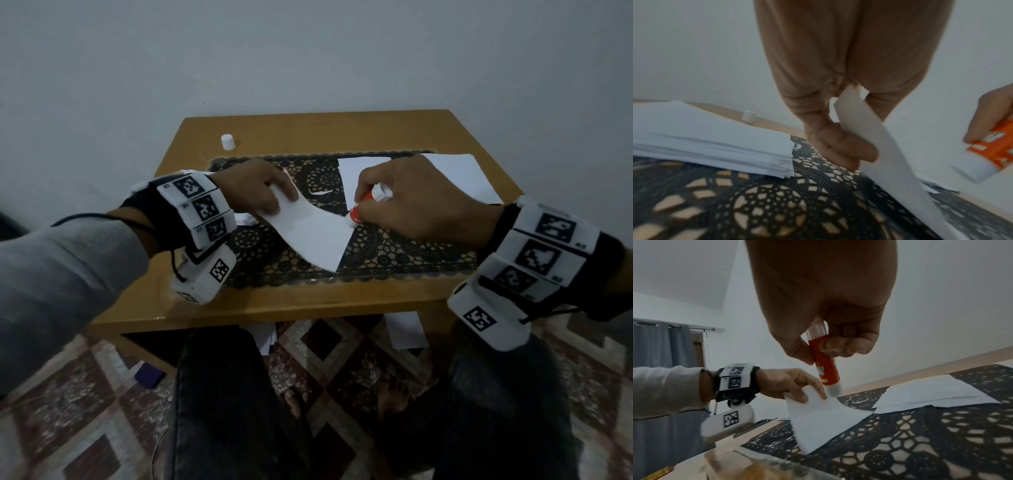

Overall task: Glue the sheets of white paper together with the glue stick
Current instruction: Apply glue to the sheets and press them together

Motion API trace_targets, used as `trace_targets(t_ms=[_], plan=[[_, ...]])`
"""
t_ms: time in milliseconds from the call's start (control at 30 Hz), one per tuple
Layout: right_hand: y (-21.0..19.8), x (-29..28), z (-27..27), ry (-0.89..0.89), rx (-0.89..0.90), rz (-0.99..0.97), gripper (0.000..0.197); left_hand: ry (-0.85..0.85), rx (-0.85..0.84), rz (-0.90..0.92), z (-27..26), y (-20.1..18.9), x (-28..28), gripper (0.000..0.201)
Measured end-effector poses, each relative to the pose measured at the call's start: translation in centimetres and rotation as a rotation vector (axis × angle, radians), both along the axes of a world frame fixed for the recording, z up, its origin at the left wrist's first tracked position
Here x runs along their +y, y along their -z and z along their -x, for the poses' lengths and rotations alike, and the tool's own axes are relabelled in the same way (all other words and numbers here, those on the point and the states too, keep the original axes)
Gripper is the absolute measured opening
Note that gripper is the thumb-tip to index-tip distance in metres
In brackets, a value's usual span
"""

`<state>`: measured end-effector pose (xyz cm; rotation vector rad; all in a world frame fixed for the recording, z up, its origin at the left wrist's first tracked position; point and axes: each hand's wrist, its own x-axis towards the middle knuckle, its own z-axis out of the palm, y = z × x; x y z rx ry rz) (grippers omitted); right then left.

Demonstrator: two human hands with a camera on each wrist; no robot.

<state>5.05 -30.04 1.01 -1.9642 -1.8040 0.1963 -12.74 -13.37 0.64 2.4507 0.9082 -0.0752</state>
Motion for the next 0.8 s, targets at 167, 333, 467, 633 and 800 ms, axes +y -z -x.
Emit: trace_targets(t_ms=[167, 333, 467, 633, 800], plan=[[0.5, 1.7, -0.6, 0.027, -0.012, -0.009, 0.018, -0.132, 0.133, -0.143, 1.3, 1.3, 0.2, 0.042], [1.2, 3.7, -0.3, 0.038, 0.015, -0.031, 0.019, -0.18, 0.236, -0.076, 1.8, 2.3, -0.6, 0.051], [2.2, 5.6, 0.1, 0.018, 0.01, 0.008, 0.02, -0.137, 0.312, -0.193, 1.6, 2.5, -1.2, 0.055], [3.4, 7.5, -0.2, 0.05, -0.021, 0.058, 0.021, -0.114, 0.385, -0.307, 1.4, 2.1, -1.6, 0.066], [3.4, 7.5, -0.3, 0.039, -0.023, 0.058, 0.019, 0.084, 0.355, -0.416, 0.5, 2.3, -2.4, 0.069]])
